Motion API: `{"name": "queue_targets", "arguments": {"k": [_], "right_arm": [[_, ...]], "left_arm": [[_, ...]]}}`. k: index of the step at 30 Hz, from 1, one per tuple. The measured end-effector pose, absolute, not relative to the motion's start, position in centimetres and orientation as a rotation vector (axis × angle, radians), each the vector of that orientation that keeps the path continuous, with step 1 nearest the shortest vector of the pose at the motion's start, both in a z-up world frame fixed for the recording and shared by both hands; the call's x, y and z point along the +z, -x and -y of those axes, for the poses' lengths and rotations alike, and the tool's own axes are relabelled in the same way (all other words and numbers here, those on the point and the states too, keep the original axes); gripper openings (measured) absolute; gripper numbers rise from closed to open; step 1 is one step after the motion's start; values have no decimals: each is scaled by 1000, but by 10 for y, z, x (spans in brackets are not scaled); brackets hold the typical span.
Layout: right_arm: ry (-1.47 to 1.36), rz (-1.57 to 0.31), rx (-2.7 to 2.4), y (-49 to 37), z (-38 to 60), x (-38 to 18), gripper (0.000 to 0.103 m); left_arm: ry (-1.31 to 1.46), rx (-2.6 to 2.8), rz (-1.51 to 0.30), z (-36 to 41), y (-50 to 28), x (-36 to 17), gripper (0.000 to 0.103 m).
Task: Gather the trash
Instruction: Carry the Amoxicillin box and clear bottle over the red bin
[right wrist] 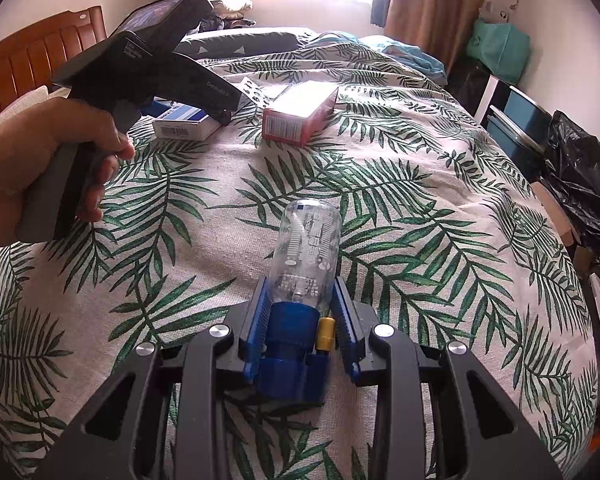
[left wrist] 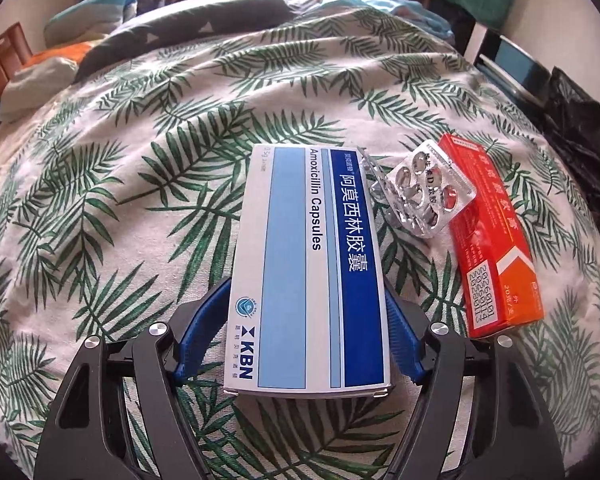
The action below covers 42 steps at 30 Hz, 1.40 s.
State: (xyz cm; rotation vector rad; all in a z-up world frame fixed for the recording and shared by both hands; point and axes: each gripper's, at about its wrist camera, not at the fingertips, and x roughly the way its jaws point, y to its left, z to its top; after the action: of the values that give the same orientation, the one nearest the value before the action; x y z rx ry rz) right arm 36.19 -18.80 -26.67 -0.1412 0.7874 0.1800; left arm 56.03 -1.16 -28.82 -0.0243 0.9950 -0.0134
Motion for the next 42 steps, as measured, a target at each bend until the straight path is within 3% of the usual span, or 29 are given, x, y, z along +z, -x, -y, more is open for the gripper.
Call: {"name": "queue_targets", "arguments": {"k": [16,33,42], "right_arm": [[90,-787,228,-340,195,-236,30],[88,-730,315,-192,177,-168,30],[107,-740,377,-104,167,-167,30]], "left_arm": [[23,-79,-991,-8,-444,-251,72],[20,-138,-1002,-17,-235,-198,72],[-11,-162,-1045,-5,-125,-203,72]]}}
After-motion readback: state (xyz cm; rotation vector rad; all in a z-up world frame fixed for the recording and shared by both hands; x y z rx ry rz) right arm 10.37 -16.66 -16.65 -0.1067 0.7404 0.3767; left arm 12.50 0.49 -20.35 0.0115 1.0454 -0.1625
